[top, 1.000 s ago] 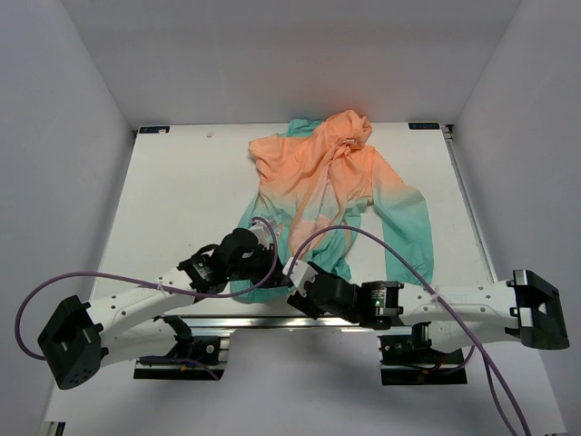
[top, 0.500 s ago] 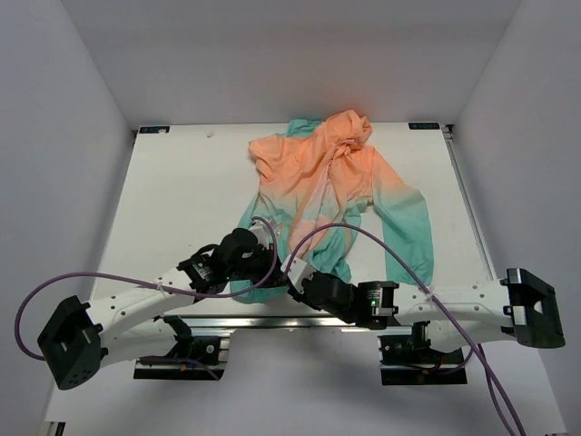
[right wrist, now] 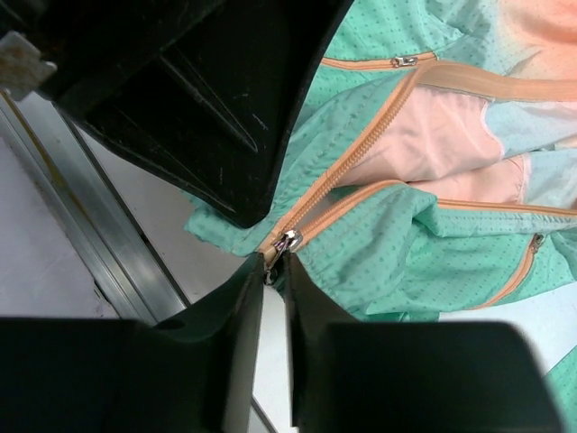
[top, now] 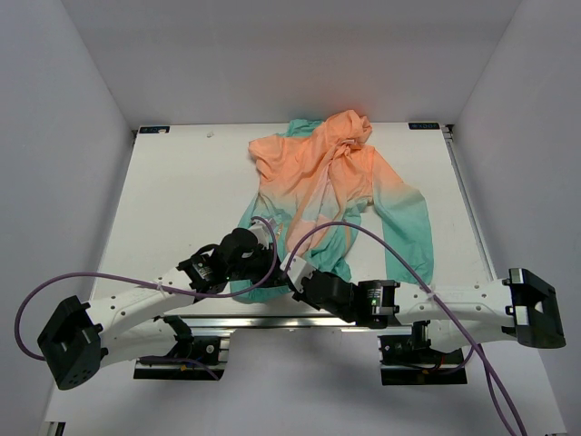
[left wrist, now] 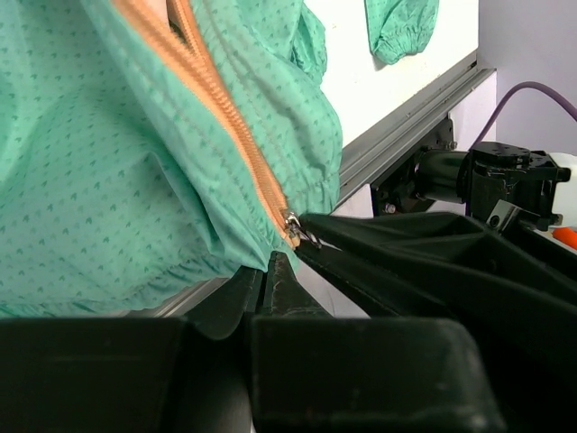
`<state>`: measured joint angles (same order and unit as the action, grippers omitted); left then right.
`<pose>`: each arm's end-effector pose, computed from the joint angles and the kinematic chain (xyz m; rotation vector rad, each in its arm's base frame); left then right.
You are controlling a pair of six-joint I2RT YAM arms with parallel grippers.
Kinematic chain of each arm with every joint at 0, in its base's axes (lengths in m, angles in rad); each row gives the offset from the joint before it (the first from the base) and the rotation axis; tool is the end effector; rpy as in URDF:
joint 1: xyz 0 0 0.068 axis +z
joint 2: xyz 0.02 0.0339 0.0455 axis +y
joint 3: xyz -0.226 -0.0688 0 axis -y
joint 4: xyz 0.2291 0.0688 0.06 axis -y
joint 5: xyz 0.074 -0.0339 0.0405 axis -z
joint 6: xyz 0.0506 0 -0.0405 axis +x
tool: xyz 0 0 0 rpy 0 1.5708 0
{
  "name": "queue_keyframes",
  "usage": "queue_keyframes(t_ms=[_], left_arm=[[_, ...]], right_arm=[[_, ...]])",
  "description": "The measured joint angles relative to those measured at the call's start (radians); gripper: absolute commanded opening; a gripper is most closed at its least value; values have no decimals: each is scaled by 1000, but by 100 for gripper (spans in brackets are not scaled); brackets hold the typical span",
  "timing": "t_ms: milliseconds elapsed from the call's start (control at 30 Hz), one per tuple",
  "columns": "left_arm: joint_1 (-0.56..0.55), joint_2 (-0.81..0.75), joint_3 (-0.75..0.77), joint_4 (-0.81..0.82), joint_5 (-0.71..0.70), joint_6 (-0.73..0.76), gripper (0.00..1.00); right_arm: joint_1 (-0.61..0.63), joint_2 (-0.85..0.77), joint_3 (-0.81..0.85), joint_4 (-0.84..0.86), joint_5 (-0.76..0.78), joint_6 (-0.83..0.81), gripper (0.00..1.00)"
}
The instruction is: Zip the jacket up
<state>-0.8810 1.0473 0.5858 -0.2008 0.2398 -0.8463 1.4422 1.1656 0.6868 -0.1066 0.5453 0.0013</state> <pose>0.1409 -0.1897 0.1852 0.1898 2.4892 -1.1202 0.0593 0.2541 0.2041 -1.1229 1.7463 0.2973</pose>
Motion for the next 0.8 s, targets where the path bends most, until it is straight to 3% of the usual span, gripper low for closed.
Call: queue_keyframes(t_ms=[100,300,800], left_arm=[[0,0,0,0,0,1,0],[0,0,0,-1,0,4,0],[0,0,0,-5,-16,19,0]], right_arm=[[0,0,3,-4,0,5,6],[0,12,16,-19,13,17,0],[0,61,48,-40,42,14,0]])
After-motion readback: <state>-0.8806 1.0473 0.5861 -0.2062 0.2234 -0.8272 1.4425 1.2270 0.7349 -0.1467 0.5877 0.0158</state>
